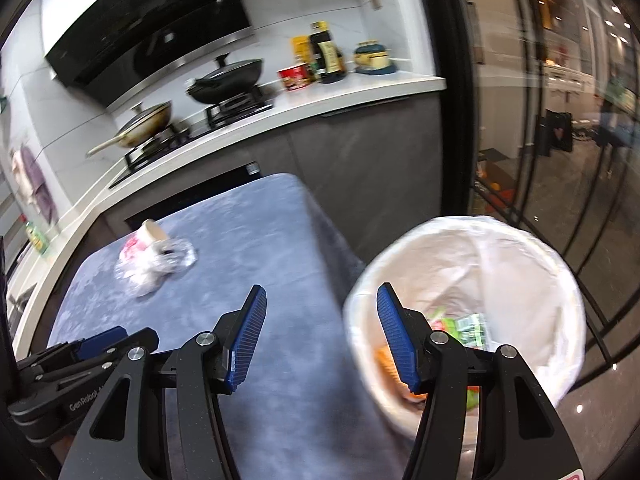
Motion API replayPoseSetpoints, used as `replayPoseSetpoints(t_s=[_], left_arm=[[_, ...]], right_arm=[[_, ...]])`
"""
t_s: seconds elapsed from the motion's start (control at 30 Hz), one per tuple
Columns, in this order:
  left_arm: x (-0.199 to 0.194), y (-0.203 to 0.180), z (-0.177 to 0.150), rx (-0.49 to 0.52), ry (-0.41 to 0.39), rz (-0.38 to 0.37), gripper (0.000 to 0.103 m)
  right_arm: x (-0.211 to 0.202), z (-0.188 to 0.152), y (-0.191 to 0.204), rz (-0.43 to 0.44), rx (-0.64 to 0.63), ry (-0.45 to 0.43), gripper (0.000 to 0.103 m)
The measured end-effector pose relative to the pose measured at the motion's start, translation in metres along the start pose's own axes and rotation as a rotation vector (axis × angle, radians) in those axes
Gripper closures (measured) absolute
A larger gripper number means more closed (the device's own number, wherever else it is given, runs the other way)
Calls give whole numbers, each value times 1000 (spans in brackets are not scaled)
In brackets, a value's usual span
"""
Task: Collect trash
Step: 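Move both tools back over the white cup and clear bag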
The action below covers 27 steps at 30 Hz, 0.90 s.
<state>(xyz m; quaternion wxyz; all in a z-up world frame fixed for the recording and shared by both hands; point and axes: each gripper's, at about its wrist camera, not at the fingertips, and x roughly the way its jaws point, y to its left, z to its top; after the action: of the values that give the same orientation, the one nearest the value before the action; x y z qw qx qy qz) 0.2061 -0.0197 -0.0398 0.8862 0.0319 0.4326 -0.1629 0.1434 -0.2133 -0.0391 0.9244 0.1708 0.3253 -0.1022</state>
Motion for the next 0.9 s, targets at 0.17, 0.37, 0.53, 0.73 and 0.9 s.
replayPoseSetpoints(t_s=[0.17, 0.37, 0.53, 0.73, 0.9], left_arm=[[-3, 48, 1, -59, -14, 57, 43], [-7, 106, 0, -133, -24, 123, 34], [-5, 147, -1, -179, -26, 167, 30], [2, 188, 2, -224, -24, 193, 28], [11, 213, 8, -252, -27, 203, 24]], right_arm=[[14, -3, 44, 47, -57, 20, 42], [35, -9, 99, 101, -128, 51, 38], [55, -13, 137, 131, -177, 75, 36], [81, -14, 178, 158, -229, 95, 30], [111, -12, 210, 174, -261, 114, 26]])
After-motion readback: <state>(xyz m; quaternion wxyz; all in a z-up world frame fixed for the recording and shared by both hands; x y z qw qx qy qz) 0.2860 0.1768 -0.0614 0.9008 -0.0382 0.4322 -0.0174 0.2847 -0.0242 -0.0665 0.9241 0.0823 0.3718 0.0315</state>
